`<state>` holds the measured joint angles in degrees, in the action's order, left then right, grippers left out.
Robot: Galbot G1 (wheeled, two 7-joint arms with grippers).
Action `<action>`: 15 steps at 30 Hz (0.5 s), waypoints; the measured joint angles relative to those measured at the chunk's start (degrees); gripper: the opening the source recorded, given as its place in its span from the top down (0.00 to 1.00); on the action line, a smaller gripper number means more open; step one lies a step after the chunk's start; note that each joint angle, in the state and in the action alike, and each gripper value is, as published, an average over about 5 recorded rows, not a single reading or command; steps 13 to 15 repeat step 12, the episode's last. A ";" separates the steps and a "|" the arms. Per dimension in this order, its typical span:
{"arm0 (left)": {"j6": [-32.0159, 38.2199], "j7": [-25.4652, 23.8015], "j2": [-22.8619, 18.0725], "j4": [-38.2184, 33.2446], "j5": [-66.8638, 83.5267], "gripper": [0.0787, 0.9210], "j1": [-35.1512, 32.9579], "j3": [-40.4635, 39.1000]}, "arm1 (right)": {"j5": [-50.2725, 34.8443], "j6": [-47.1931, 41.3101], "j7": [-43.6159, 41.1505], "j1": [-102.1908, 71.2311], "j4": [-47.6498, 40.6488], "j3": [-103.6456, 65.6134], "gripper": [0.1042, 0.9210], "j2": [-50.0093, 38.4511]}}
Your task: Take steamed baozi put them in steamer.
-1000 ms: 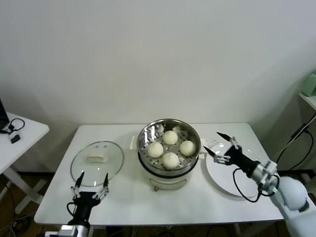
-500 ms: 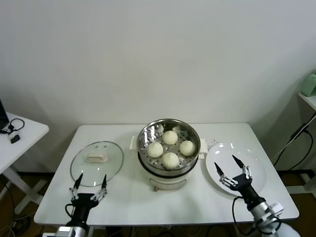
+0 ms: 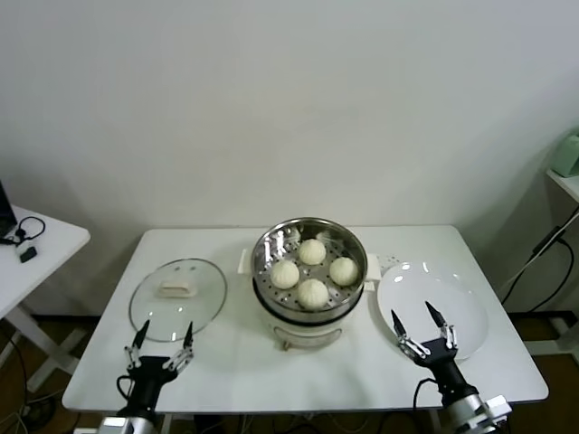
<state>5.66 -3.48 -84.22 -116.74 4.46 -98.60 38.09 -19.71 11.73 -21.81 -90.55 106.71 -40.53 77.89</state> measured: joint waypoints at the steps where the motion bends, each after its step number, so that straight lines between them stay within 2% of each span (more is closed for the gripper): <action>1: -0.02 -0.09 0.00 -0.02 0.04 0.12 0.00 0.04 | 0.01 0.05 0.02 -0.15 0.03 0.00 0.12 0.11; 15: -0.18 -0.47 -0.20 0.00 0.23 0.12 0.10 0.21 | -0.25 0.13 0.17 -0.88 0.07 0.52 0.12 -0.26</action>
